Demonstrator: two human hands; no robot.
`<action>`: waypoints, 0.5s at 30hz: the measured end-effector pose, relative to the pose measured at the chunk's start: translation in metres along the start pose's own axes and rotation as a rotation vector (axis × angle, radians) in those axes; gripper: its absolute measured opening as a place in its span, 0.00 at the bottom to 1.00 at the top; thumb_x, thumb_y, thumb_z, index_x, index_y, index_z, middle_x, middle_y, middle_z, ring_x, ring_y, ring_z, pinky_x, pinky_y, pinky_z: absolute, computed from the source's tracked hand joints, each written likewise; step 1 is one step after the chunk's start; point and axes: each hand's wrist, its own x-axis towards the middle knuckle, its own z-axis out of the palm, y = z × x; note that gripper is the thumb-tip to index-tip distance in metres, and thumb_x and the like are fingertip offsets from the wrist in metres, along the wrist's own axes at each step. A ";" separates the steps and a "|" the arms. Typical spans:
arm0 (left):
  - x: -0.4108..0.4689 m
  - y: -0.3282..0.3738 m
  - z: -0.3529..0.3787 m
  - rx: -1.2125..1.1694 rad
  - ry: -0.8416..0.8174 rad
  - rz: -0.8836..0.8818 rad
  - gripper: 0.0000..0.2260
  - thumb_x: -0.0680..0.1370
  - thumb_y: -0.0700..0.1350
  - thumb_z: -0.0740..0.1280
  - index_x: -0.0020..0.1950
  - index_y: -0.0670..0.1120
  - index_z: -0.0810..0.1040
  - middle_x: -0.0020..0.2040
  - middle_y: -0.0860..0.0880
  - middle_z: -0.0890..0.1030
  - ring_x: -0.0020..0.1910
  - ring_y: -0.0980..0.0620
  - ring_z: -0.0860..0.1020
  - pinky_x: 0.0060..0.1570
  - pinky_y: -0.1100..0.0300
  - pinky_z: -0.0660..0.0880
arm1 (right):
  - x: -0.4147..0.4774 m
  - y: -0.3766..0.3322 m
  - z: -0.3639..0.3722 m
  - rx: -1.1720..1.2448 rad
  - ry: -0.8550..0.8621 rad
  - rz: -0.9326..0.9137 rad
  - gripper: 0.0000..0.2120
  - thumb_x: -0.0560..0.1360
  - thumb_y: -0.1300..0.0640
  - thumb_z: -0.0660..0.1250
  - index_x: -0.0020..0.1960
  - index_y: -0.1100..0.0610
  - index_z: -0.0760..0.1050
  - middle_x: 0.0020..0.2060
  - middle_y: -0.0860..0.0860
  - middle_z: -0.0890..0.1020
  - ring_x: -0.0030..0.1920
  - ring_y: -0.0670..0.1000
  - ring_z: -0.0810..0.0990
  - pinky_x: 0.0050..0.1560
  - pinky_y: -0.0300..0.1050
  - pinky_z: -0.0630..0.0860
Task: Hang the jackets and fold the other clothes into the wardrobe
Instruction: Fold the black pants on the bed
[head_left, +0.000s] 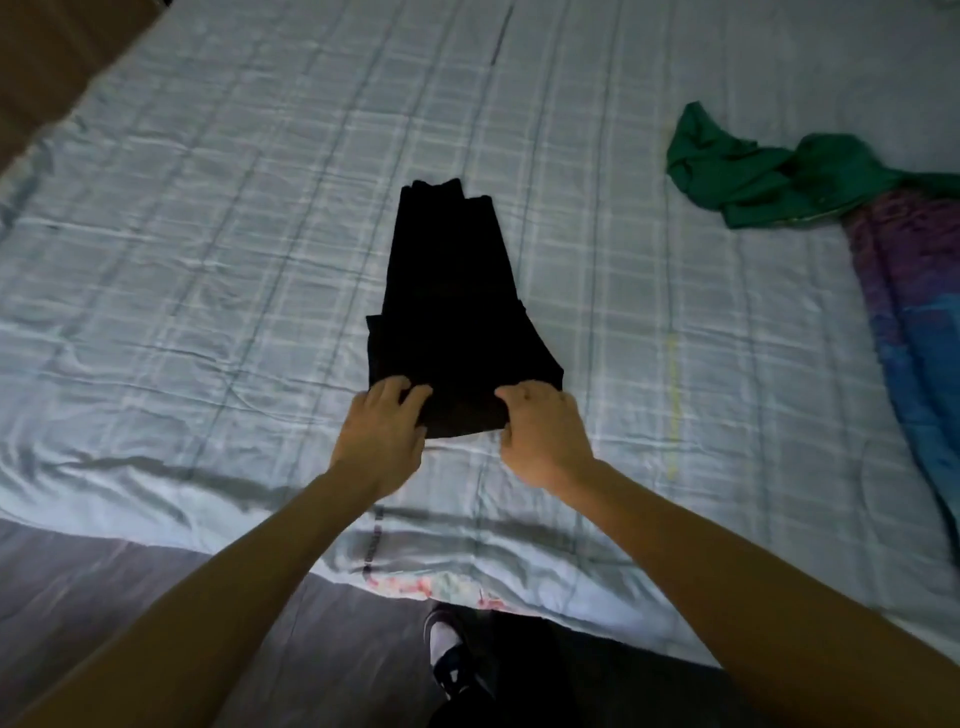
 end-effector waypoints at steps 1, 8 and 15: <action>-0.005 0.003 0.011 0.040 -0.064 0.002 0.23 0.72 0.43 0.70 0.66 0.42 0.71 0.61 0.37 0.73 0.57 0.36 0.74 0.55 0.44 0.71 | -0.004 0.001 0.012 -0.027 -0.047 -0.015 0.25 0.75 0.56 0.62 0.71 0.54 0.64 0.65 0.55 0.71 0.66 0.56 0.66 0.64 0.51 0.64; 0.004 0.015 0.072 0.263 -0.201 -0.088 0.36 0.77 0.55 0.63 0.77 0.49 0.46 0.77 0.41 0.50 0.75 0.41 0.51 0.71 0.45 0.56 | 0.023 0.009 0.063 -0.195 0.012 -0.112 0.40 0.75 0.54 0.68 0.77 0.54 0.46 0.76 0.58 0.49 0.76 0.59 0.45 0.73 0.56 0.51; 0.041 0.005 0.101 0.416 -0.297 -0.152 0.40 0.72 0.47 0.72 0.76 0.46 0.52 0.71 0.35 0.62 0.69 0.34 0.65 0.60 0.43 0.71 | 0.075 0.022 0.093 -0.400 -0.009 -0.120 0.36 0.72 0.57 0.69 0.75 0.56 0.55 0.71 0.59 0.65 0.71 0.61 0.63 0.70 0.59 0.57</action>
